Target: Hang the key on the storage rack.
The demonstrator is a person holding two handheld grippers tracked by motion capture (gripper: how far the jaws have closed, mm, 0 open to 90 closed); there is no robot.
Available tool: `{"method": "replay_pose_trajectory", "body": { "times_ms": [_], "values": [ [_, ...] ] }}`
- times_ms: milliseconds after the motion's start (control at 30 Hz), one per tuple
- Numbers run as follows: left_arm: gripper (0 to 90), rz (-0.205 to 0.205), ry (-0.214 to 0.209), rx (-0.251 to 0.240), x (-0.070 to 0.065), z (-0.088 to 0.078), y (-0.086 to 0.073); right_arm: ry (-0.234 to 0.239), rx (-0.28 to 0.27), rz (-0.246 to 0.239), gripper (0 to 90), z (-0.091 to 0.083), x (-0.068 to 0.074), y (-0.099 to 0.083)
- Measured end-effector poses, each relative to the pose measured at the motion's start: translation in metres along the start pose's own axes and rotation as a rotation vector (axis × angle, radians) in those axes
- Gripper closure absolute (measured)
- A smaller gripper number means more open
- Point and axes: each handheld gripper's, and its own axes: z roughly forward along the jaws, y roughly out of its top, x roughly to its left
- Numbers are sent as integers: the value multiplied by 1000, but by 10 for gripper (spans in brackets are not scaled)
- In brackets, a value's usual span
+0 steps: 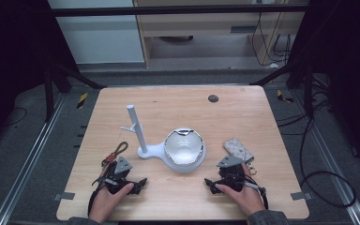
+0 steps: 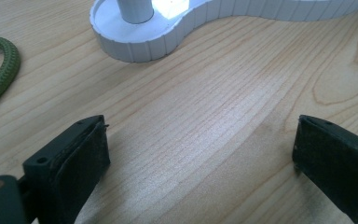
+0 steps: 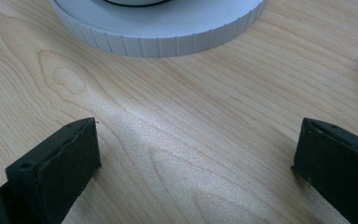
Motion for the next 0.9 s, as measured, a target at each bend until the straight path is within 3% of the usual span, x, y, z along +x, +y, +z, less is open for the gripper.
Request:
{"method": "replay_pose_trajectory", "body": {
  "times_ms": [567, 700, 800, 900],
  "values": [
    [47, 20, -10, -33, -2, -7, -3, -5, -1, 1, 4, 0, 0, 0],
    [55, 1, -31, -38, 0, -9, -3, -5, 1, 1, 4, 0, 0, 0],
    [61, 4, -50, -13, 5, -14, -1, -5, 1, 1, 3, 0, 0, 0],
    [67, 31, -34, 25, 12, -23, 3, -5, 1, 1, 3, 0, 0, 0]
  ]
}}
